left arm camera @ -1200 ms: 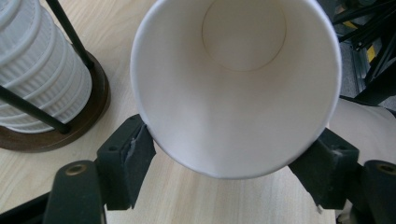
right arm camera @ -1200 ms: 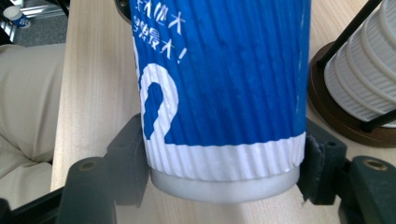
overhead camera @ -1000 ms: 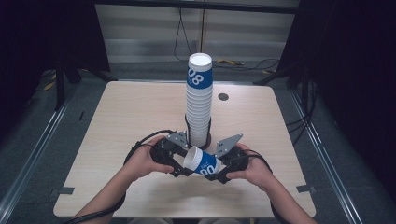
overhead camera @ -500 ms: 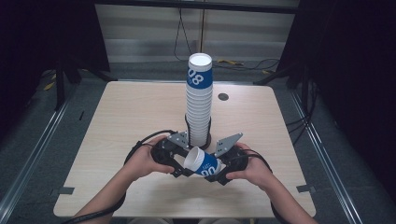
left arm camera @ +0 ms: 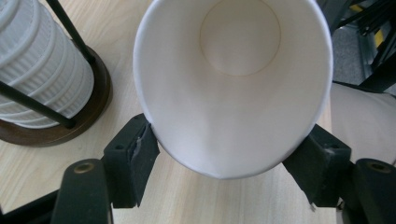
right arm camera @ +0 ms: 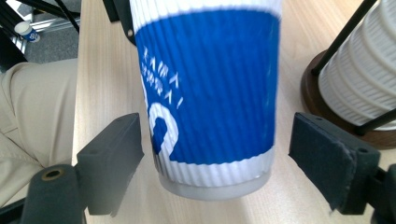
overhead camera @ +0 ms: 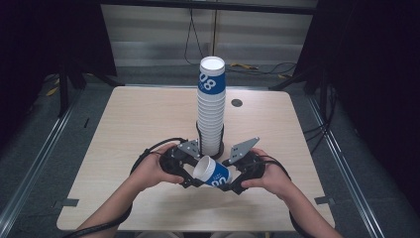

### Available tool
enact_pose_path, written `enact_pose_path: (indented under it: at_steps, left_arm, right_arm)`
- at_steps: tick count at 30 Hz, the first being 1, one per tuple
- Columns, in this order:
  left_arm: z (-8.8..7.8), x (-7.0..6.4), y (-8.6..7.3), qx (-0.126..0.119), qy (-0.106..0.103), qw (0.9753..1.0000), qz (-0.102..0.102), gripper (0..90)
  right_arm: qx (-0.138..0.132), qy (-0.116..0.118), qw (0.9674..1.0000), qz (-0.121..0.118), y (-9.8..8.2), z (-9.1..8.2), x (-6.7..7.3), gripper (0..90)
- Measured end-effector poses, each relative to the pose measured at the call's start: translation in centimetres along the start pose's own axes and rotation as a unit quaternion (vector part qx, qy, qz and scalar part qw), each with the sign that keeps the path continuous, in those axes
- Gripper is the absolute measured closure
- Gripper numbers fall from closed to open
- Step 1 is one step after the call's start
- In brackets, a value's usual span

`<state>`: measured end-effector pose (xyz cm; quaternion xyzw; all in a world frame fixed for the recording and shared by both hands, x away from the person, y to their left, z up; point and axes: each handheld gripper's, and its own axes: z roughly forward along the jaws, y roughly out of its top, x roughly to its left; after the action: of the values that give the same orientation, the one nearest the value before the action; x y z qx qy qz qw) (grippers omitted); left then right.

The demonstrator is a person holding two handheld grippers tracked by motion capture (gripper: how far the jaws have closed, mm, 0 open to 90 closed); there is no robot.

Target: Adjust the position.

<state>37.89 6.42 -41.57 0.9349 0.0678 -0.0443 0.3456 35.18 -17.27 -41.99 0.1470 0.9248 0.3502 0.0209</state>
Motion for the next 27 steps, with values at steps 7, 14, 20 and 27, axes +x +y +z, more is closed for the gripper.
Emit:
enact_pose_path:
  at_steps: [7,14,20,27]
  left_arm:
    - [0.5,-0.1,0.0,0.008,0.0,1.0,0.001,29.9]
    - [0.9,-0.3,0.3,0.017,-0.005,0.9998,0.009,29.9]
    - [0.9,-0.4,0.5,0.016,-0.005,0.9998,0.011,29.8]
    - [1.4,-0.6,0.6,0.027,-0.006,0.9995,0.017,29.6]
  right_arm:
    - [-0.006,0.005,1.0,-0.001,0.9,-0.5,-0.2,16.6]
    - [-0.014,0.01,0.9999,0.001,1.9,-0.6,-0.2,16.6]
    - [-0.017,0.01,0.9998,-0.008,2.6,-0.5,-0.2,16.9]
    - [-0.015,0.02,0.9997,-0.007,3.0,-0.2,-0.1,19.4]
